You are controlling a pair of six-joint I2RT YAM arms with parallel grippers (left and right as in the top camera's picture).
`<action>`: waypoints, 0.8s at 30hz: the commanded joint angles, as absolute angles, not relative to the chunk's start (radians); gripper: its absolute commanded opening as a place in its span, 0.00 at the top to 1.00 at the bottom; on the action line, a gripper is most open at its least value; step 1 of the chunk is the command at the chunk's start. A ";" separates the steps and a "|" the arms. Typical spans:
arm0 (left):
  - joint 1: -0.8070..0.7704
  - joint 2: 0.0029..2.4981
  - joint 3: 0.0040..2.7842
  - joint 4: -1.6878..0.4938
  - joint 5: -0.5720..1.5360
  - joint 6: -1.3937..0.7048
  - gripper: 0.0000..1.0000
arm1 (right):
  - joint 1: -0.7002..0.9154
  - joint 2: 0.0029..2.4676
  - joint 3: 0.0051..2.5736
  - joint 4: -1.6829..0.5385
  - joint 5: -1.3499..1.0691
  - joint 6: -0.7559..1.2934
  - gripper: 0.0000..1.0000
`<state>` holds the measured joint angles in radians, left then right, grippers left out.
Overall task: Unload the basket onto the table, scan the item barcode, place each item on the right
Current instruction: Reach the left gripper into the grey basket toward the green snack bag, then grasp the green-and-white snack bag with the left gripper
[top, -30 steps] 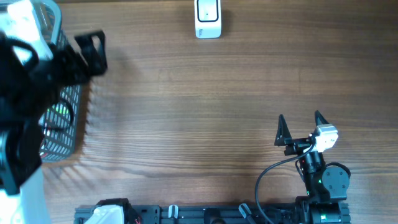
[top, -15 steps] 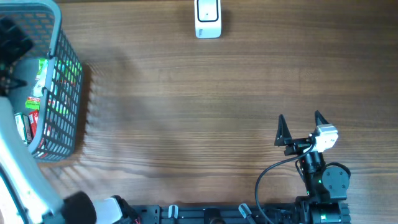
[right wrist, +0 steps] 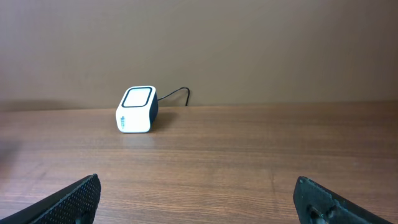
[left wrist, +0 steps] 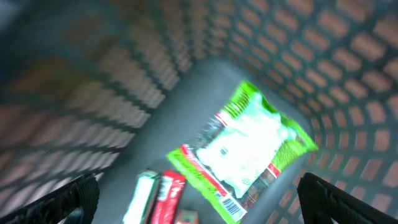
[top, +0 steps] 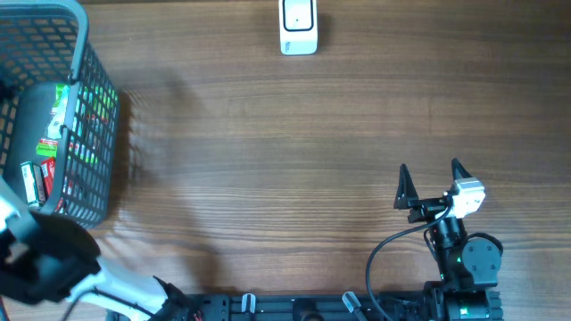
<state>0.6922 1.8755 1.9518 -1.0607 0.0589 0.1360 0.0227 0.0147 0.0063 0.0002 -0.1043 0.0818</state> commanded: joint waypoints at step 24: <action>0.656 2.340 1.963 -0.907 0.325 0.554 0.00 | 0.019 0.014 0.005 0.006 -0.106 0.079 0.00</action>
<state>0.6643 2.2845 1.9518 -0.9112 0.3096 0.5228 0.0227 0.0147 0.0063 0.0002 -0.1043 0.0818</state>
